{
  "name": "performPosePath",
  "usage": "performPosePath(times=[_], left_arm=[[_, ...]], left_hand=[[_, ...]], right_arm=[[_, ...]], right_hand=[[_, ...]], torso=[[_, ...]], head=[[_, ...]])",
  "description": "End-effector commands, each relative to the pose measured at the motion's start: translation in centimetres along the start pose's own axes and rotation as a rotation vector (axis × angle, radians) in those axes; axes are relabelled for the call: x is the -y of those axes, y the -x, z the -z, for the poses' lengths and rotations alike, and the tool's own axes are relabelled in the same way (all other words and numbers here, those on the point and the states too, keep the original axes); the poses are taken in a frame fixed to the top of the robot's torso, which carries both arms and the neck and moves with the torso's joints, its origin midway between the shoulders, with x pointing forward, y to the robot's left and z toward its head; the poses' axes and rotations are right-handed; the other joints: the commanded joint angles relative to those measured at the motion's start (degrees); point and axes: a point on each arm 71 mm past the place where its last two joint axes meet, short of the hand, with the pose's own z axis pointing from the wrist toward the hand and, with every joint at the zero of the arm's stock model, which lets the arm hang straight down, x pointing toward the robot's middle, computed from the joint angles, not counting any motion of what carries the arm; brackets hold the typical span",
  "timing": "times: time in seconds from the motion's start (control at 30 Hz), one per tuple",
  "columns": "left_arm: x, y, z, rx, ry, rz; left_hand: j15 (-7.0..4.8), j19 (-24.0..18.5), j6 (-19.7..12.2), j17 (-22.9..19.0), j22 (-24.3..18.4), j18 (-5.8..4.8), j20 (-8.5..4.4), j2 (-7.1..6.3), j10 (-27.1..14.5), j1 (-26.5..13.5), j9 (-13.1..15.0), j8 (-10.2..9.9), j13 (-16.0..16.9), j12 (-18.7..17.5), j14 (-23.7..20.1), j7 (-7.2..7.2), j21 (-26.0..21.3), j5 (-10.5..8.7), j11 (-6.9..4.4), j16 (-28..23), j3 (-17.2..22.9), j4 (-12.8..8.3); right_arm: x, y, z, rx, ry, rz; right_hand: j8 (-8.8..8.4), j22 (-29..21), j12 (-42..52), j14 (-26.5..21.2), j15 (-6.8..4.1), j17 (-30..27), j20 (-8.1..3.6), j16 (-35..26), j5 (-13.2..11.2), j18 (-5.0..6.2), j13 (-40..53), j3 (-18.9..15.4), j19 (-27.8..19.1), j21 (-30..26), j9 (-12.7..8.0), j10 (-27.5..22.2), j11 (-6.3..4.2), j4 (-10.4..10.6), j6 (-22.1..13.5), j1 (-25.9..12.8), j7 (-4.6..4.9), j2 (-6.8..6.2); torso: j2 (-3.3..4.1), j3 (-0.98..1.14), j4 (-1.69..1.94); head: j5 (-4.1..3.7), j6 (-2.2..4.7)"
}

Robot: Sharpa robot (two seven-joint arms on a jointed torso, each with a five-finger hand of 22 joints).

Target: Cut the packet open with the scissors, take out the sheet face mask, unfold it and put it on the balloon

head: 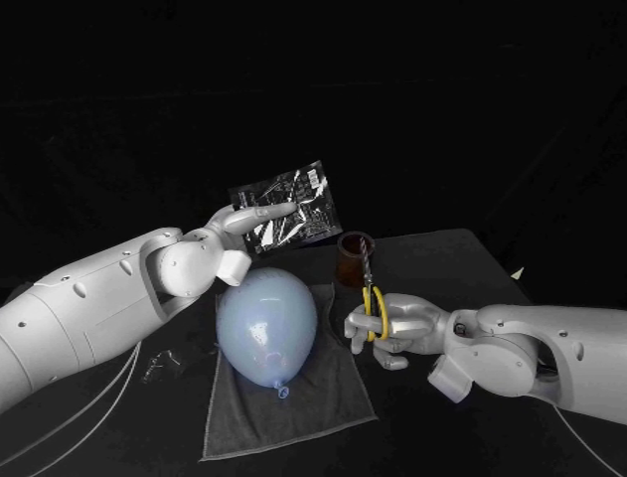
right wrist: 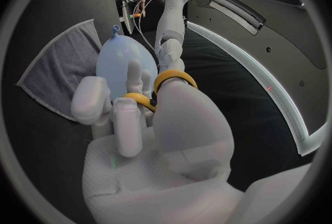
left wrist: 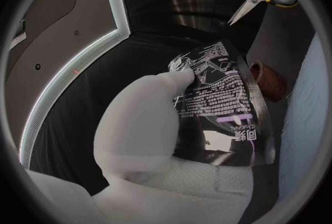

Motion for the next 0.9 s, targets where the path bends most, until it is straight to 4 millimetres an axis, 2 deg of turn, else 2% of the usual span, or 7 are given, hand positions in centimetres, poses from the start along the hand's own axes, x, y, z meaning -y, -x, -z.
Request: performPosePath(times=[0.03,0.23,0.53,0.67,0.73,0.83,0.9], left_arm=[[0.3,-0.1,0.0,-0.024,-0.02,0.015],[0.3,-0.1,0.0,-0.031,-0.019,0.016],[0.2,-0.7,-0.2,-0.037,-0.014,0.017],[0.2,-0.9,-0.3,-0.037,-0.009,0.017],[0.1,-0.9,-0.3,-0.036,-0.006,0.017],[0.1,-1.0,-0.3,-0.036,-0.004,0.017],[0.1,-1.0,-0.3,-0.036,-0.001,0.017]], left_hand=[[0.13,0.39,0.19,0.05,0.11,0.54,-0.18,0.38,0.2,-0.06,1.62,0.13,0.02,0.07,0.28,0.34,0.33,0.19,-0.01,-0.17,0.02,-0.28],[0.14,0.44,0.19,0.05,0.11,0.54,-0.2,0.39,0.19,-0.07,1.62,0.13,0.02,0.07,0.27,0.34,0.35,0.19,-0.01,-0.17,0.02,-0.3],[0.15,0.6,0.17,0.05,0.15,0.55,-0.28,0.43,0.17,-0.12,1.65,0.13,0.02,0.07,0.27,0.35,0.46,0.19,0.0,-0.19,0.03,-0.39],[0.15,0.71,0.15,0.05,0.16,0.55,-0.34,0.45,0.16,-0.14,1.66,0.12,0.02,0.06,0.26,0.37,0.53,0.19,0.01,-0.21,0.04,-0.46],[0.15,0.71,0.15,0.05,0.16,0.55,-0.34,0.45,0.16,-0.14,1.66,0.12,0.02,0.06,0.26,0.37,0.53,0.19,0.01,-0.21,0.04,-0.46],[0.15,0.73,0.15,0.05,0.17,0.55,-0.36,0.45,0.16,-0.15,1.67,0.12,0.02,0.06,0.26,0.37,0.54,0.19,0.01,-0.22,0.04,-0.48],[0.15,0.73,0.15,0.05,0.17,0.55,-0.36,0.45,0.16,-0.15,1.67,0.12,0.02,0.06,0.26,0.37,0.54,0.19,0.01,-0.22,0.04,-0.48]], right_arm=[[0.0,-0.8,0.2,-0.164,0.001,-0.128],[0.3,-0.7,0.3,-0.255,-0.031,-0.15],[0.6,-0.7,0.1,-0.269,-0.065,-0.093],[0.7,-0.5,0.1,-0.253,-0.069,-0.079],[0.7,-0.3,0.1,-0.245,-0.07,-0.074],[0.8,-0.3,0.1,-0.242,-0.072,-0.069],[0.8,-0.3,0.0,-0.243,-0.073,-0.067]], right_hand=[[2.23,1.45,3.31,3.51,-0.63,3.23,-0.71,-0.43,-0.23,-0.74,4.24,-2.32,0.0,-0.24,2.14,6.33,-3.13,-0.75,-0.92,0.65,-0.7,1.66],[4.81,1.93,8.11,3.7,-0.87,3.9,-0.98,-0.26,-0.24,-0.9,10.78,-4.67,0.54,0.32,4.77,3.97,-3.46,-2.8,-2.12,2.46,-0.97,4.42],[6.93,1.5,11.49,3.52,-0.87,3.2,-0.97,-0.63,-0.13,-0.67,15.64,-5.64,0.0,-1.09,6.88,1.01,-3.43,-4.82,-3.14,2.48,-1.01,5.15],[4.49,1.3,7.0,3.52,0.21,3.43,-0.33,-0.57,-0.21,-0.69,13.66,-5.73,-0.34,-1.76,6.22,-5.48,-2.02,-5.21,-6.83,1.74,0.24,4.76],[-2.01,0.85,3.16,3.44,1.26,3.18,0.45,-0.63,-0.07,-0.52,11.01,-5.62,-0.84,-2.88,3.03,-9.6,-0.88,-5.05,-13.71,0.14,1.99,3.38],[-4.5,0.37,-1.04,3.22,2.41,2.62,1.3,-0.81,-0.18,-0.33,7.41,-5.69,-1.45,-4.09,1.12,-13.73,0.34,-5.76,-13.78,0.28,3.16,3.5],[-7.53,0.06,-3.49,3.08,2.86,2.42,1.95,-0.84,-0.18,-0.14,4.77,-5.75,-1.88,-4.87,-0.52,-16.09,0.98,-6.26,-17.07,0.17,2.8,3.36]], torso=[[-0.08,-0.03,0.06],[-0.12,-0.06,-0.01],[-0.07,0.08,0.0],[-0.11,0.05,-0.07],[-0.12,0.06,-0.09],[-0.13,0.07,-0.08],[-0.14,0.06,-0.04]], head=[[-0.27,-0.13],[-0.46,-0.05],[-0.26,0.14],[-0.22,0.15],[-0.24,0.13],[-0.26,0.12],[-0.22,0.1]])
